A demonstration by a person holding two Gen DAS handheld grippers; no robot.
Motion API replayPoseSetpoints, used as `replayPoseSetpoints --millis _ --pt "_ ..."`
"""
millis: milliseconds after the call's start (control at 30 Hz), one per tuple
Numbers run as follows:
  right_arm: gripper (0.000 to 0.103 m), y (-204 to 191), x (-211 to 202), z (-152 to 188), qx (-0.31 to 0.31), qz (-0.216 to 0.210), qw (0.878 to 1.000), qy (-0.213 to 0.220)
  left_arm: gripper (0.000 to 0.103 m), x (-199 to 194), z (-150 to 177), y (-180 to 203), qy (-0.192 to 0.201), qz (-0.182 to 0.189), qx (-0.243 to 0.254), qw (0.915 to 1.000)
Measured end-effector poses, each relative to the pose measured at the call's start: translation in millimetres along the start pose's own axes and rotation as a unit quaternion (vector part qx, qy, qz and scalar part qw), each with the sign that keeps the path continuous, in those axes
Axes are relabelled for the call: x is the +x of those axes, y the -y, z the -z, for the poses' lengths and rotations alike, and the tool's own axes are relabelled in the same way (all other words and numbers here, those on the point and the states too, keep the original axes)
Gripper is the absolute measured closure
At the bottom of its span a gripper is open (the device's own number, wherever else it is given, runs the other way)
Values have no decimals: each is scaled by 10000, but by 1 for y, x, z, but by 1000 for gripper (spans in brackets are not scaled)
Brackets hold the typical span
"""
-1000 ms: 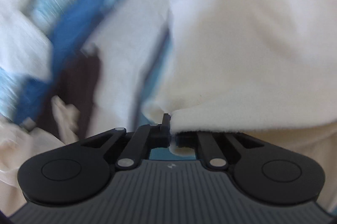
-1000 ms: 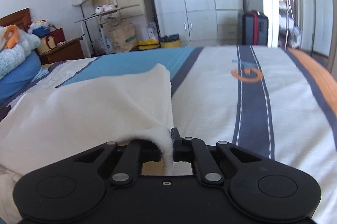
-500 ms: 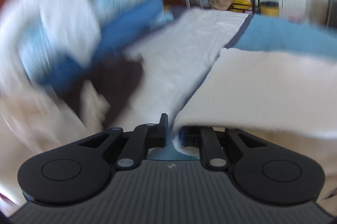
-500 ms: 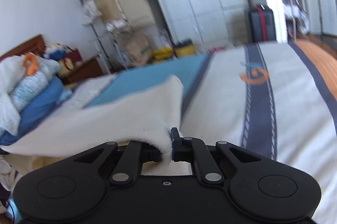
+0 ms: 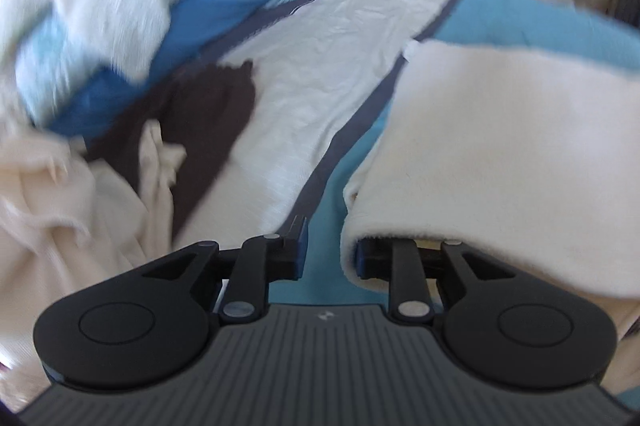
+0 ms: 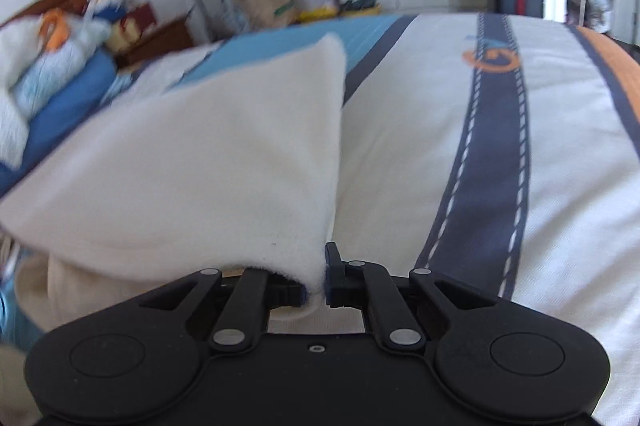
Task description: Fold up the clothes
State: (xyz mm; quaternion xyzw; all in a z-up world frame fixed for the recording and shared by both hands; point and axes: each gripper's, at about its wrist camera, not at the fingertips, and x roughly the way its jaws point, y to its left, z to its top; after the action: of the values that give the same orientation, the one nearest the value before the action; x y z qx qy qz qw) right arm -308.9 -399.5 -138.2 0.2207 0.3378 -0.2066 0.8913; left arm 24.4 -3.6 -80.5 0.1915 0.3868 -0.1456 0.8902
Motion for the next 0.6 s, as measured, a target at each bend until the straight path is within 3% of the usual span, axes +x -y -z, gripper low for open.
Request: replayPoseSetpoints --millis 167,267,333,433,500,600 --pt "89 16 -7 4 272 -163 9995 -52 66 -3 -3 -9 -2 -106 -160 9998" --pt "78 26 -27 0 241 -227 9994 52 54 -15 -2 -7 174 -263 -47 9995" --pt "63 32 -42 -3 197 -257 9994 127 54 -27 -1 -11 253 -70 -106 9996" --pt "61 41 -64 -7 132 -302 9992 240 53 -45 0 -25 360 368 -345 9981" --pt "59 48 -75 -9 166 -336 9987 331 45 -51 -1 -32 429 439 -449 9971" --pt "58 48 -75 -19 183 -265 9985 438 45 -55 -12 -32 421 521 -288 9973"
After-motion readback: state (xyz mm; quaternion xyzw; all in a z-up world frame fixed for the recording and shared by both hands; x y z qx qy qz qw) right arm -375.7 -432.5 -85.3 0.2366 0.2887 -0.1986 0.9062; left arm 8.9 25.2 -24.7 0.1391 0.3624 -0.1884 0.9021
